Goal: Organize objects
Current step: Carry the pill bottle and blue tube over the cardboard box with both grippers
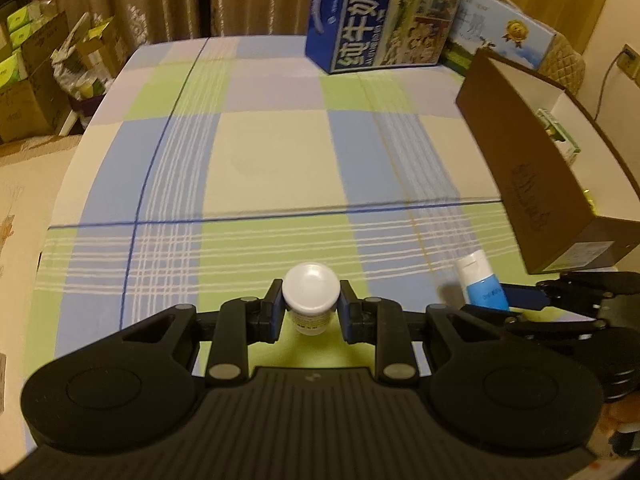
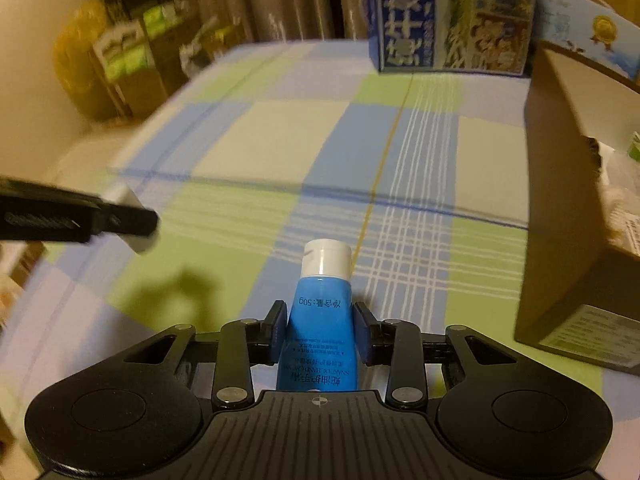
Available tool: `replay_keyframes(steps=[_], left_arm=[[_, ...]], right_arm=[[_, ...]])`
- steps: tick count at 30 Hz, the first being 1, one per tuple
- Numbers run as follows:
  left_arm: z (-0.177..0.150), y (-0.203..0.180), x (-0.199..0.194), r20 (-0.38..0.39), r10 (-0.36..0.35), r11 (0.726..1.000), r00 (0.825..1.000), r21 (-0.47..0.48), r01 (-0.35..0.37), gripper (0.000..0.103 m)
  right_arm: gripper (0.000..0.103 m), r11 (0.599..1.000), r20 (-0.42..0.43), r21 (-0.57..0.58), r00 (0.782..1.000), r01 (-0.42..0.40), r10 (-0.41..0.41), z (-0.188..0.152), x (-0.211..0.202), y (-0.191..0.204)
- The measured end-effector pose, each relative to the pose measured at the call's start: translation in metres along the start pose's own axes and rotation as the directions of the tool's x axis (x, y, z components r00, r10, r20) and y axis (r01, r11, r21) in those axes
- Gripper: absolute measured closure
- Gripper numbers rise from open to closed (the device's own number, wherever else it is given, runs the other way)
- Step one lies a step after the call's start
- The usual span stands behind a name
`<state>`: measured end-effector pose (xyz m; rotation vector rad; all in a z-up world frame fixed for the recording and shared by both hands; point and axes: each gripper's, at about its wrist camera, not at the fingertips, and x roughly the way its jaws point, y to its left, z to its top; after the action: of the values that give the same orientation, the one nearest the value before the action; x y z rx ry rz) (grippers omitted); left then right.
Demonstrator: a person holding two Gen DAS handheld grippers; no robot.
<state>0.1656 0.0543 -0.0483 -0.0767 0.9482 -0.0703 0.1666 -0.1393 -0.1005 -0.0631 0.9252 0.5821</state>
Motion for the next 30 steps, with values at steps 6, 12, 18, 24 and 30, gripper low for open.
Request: replay_keyframes(steps=[6,12,18,24,30], left_arm=[[0.012,-0.031,-0.008,0.033,-0.037,0.998,0.999,0.051,0.035,0.081],[0.023,-0.077,-0.016,0.066,-0.095,0.990,0.993,0.114,0.087,0.081],[0.030,-0.122,-0.020,0.082,-0.154,0.976,0.985,0.170,0.138,0.081],[0.040,-0.169,-0.021,0.085,-0.210,0.956,0.974,0.228,0.186,0.081],[0.052,-0.211,-0.018,0.088,-0.247,0.938,0.965,0.272,0.215,0.081]], right_arm=[[0.071,0.997,0.094,0.074,0.995,-0.030,0.023,0.000,-0.050,-0.022],[0.071,0.990,0.170,0.133,0.985,-0.037,0.014,0.001,-0.098,-0.047],[0.071,0.981,0.227,0.189,0.974,-0.029,-0.015,-0.001,-0.139,-0.077],[0.071,0.972,0.269,0.234,0.961,-0.001,-0.064,-0.001,-0.170,-0.109],[0.071,0.965,0.298,0.261,0.948,0.031,-0.111,0.001,-0.193,-0.143]])
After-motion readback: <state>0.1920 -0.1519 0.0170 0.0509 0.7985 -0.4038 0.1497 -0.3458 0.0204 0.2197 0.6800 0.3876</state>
